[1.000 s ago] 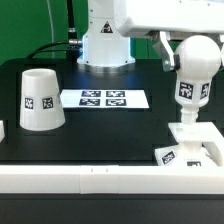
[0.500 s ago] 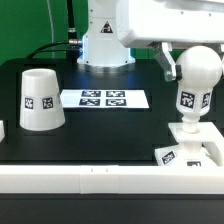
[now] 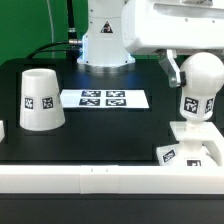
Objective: Assemble lamp
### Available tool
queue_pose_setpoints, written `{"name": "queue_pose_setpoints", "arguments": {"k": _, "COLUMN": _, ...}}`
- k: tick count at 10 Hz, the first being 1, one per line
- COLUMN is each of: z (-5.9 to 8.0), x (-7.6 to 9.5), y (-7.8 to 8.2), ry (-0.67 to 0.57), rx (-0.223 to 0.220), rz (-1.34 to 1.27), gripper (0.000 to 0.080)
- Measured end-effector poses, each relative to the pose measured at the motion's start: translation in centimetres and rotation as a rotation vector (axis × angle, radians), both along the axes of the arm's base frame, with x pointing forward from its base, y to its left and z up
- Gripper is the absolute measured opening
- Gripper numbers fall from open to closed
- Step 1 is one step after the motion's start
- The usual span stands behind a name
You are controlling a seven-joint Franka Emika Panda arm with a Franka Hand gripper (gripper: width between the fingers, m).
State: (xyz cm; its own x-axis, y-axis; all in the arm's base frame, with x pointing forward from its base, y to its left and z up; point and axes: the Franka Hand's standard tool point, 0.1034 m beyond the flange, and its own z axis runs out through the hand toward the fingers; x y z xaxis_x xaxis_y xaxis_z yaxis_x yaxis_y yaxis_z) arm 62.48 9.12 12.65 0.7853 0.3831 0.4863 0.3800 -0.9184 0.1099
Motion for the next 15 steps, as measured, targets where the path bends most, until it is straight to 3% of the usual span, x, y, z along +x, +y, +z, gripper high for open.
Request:
{"name": "queue_pose_setpoints", "arguments": {"k": 8, "z": -0.6, "x": 0.0, "y": -0.3, "ry": -0.02, "rx": 0.003, "rz": -0.006, "gripper": 0.0577}}
{"name": "queue_pose_setpoints", "arguments": {"k": 9, "z": -0.6, "x": 0.0, "y": -0.3, "ry": -0.02, "rx": 0.003, "rz": -0.006, "gripper": 0.0672}}
{"name": "queue_pose_setpoints", "arguments": {"k": 10, "z": -0.5, "x": 0.0, "y": -0.3, "ry": -0.02, "rx": 0.003, "rz": -0.006, "gripper": 0.0691}}
{"name": "queue_pose_setpoints", "arguments": {"k": 15, "z": 2.6, "x": 0.1, "y": -0.4, "ry": -0.016, "rx": -0.004, "rz": -0.002, "gripper": 0.0698}}
